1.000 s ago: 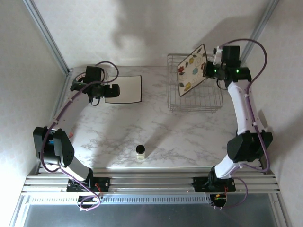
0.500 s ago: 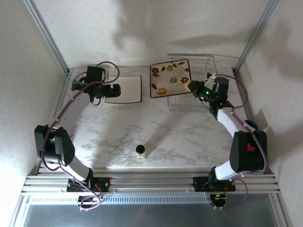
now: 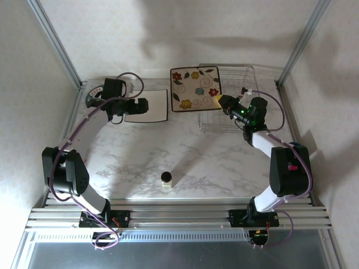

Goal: Unload the plates from the dish rack

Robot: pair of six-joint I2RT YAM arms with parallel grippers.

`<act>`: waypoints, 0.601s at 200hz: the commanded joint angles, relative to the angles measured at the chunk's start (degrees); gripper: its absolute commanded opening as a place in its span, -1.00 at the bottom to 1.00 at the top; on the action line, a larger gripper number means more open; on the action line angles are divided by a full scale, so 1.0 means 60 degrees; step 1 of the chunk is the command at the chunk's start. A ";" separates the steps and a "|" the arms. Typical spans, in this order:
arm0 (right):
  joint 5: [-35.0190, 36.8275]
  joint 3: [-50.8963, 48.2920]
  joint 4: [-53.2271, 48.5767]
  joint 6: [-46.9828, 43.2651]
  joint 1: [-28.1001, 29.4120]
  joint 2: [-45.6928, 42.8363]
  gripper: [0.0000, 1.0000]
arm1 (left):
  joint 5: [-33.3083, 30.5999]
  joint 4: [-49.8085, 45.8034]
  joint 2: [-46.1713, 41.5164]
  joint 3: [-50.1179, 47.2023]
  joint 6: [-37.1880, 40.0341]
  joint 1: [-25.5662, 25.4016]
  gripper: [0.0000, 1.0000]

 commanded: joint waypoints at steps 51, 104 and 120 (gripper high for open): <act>-0.1273 0.1073 0.2204 0.0262 0.0616 0.0291 -1.00 | 0.5988 0.4355 0.0101 -0.0937 -0.2265 -0.0079 0.98; -0.1653 0.1388 0.2034 0.0154 0.0739 0.0478 -1.00 | 0.6553 0.5198 0.0590 -0.1101 -0.3040 -0.0074 0.73; -0.1699 0.1440 0.2017 0.0136 0.0762 0.0504 -1.00 | 0.6523 0.5130 0.0668 -0.1105 -0.3028 -0.0081 0.53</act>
